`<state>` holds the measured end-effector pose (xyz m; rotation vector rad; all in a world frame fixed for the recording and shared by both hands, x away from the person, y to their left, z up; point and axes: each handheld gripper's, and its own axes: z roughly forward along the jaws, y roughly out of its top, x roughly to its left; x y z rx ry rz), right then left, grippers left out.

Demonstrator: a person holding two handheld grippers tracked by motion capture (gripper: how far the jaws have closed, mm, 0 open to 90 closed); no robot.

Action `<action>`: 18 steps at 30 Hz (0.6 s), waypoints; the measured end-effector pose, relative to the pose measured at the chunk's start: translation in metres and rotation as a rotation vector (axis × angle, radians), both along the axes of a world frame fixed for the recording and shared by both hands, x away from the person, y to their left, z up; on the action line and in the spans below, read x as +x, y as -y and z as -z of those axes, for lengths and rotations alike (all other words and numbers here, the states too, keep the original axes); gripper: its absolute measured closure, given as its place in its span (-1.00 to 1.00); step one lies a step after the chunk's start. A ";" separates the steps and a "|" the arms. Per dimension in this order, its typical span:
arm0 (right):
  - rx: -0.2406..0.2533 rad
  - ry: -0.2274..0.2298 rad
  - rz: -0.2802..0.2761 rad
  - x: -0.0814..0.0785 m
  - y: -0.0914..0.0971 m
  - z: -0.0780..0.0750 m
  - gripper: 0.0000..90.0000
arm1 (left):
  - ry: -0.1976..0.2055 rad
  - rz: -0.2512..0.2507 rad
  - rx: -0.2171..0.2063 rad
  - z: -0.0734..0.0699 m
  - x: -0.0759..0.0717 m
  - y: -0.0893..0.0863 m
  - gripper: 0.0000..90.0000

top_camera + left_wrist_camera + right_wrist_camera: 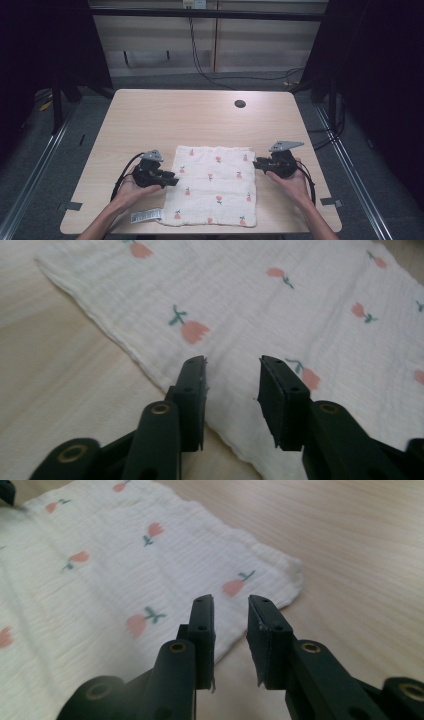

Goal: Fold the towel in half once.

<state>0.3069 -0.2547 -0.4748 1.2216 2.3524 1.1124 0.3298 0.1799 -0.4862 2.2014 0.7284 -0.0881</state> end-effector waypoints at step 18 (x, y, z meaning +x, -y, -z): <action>0.022 -0.019 0.055 0.064 -0.003 0.016 0.45 | 0.041 -0.142 0.005 -0.009 0.055 -0.001 0.14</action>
